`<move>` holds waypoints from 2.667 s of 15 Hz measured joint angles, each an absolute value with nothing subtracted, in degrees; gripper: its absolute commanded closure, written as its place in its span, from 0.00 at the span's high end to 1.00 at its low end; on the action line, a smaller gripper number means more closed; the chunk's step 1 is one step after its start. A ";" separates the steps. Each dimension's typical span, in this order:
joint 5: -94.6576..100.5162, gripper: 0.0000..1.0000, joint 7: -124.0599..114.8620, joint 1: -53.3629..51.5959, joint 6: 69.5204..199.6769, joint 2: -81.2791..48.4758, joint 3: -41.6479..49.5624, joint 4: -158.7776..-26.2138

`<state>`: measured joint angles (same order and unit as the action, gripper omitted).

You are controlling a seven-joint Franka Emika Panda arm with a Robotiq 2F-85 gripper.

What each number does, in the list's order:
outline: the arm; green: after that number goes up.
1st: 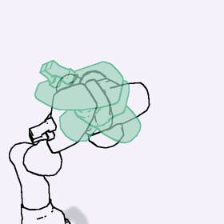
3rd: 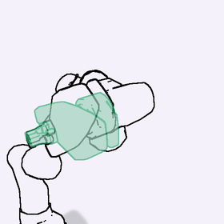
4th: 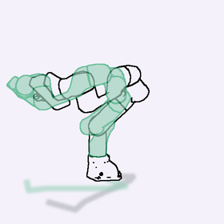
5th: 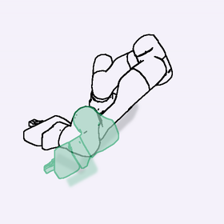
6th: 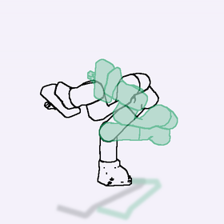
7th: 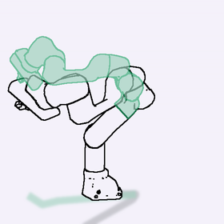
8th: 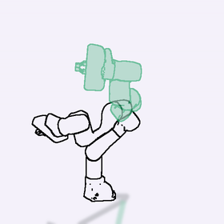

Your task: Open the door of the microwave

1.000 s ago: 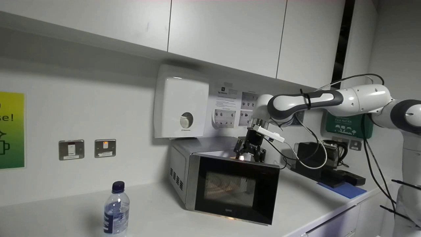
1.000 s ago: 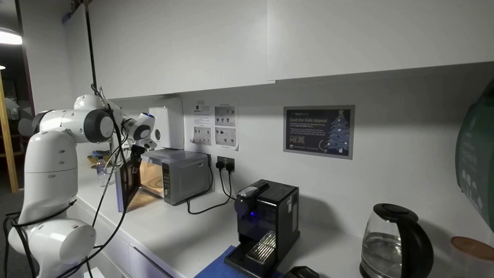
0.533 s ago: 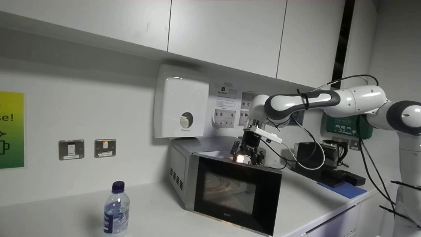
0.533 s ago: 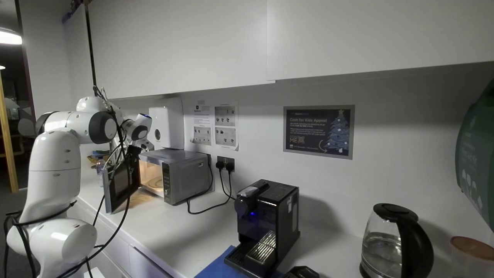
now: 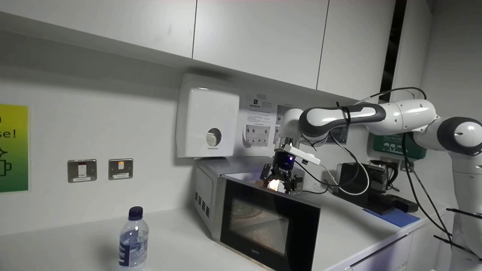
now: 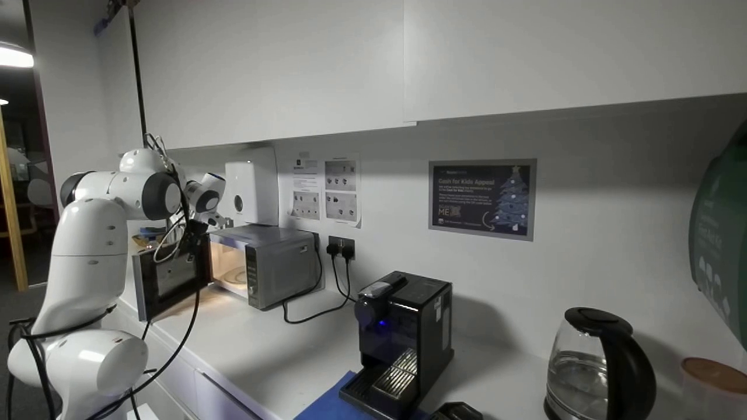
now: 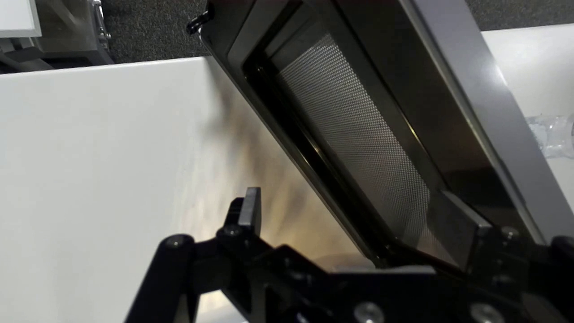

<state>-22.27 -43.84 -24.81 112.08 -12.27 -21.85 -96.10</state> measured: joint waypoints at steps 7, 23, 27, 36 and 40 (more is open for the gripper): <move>-22.27 1.00 -42.67 -24.83 111.94 -14.09 -21.85 -94.17; -21.06 1.00 -39.23 -29.76 108.50 -26.44 -21.85 -80.96; -20.93 1.00 -39.23 -30.26 107.71 -28.81 -21.79 -77.62; -20.78 1.00 -39.20 -30.27 107.69 -29.29 -21.00 -74.89; -20.43 1.00 -39.20 -30.14 105.86 -28.54 -20.84 -74.36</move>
